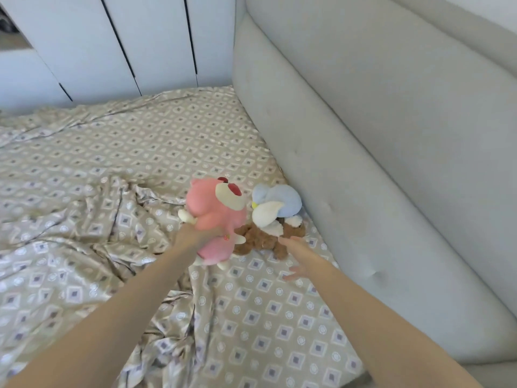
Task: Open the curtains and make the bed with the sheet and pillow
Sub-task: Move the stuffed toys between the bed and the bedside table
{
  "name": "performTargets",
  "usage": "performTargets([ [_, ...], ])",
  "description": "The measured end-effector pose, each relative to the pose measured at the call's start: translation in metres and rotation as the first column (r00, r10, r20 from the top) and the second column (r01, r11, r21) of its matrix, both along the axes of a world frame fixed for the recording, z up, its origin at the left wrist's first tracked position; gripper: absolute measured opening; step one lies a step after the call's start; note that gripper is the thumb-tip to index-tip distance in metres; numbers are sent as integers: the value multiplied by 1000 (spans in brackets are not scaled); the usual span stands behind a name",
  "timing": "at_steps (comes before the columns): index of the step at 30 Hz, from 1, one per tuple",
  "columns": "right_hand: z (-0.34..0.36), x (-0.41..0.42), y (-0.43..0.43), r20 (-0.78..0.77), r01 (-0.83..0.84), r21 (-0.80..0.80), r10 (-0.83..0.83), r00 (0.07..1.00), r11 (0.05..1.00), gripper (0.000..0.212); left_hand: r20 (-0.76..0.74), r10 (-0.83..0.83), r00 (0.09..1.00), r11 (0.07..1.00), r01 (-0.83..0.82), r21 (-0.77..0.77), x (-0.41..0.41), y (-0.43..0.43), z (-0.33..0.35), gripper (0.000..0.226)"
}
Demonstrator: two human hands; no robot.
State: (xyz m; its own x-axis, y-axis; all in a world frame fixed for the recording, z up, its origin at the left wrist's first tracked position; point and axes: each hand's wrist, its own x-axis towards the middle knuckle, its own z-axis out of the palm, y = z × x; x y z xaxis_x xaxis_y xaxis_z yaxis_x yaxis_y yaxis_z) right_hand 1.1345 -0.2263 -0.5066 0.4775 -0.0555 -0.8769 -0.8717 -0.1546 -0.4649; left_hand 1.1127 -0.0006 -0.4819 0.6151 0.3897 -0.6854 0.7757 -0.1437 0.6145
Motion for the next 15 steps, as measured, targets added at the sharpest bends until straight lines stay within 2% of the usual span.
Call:
performTargets([
  [2, -23, 29, 2, -44, 19, 13, -18, 999, 1000, 57, -22, 31, 999, 999, -31, -9, 19, -5, -20, 60],
  [6, -60, 73, 15, -117, 92, 80, -82, 990, 993, 62, -28, 67, 997, 998, -66, 18, 45, -7, -52, 71],
  [12, -115, 121, 28, -174, 198, 130, -174, 969, 972, 103, -72, 70, 995, 996, -66, 60, 67, -2, -99, 72],
  [15, -138, 133, 33, -191, 203, 170, -170, 967, 964, 94, -90, 59, 994, 996, -53, 75, 76, 3, -115, 69],
])
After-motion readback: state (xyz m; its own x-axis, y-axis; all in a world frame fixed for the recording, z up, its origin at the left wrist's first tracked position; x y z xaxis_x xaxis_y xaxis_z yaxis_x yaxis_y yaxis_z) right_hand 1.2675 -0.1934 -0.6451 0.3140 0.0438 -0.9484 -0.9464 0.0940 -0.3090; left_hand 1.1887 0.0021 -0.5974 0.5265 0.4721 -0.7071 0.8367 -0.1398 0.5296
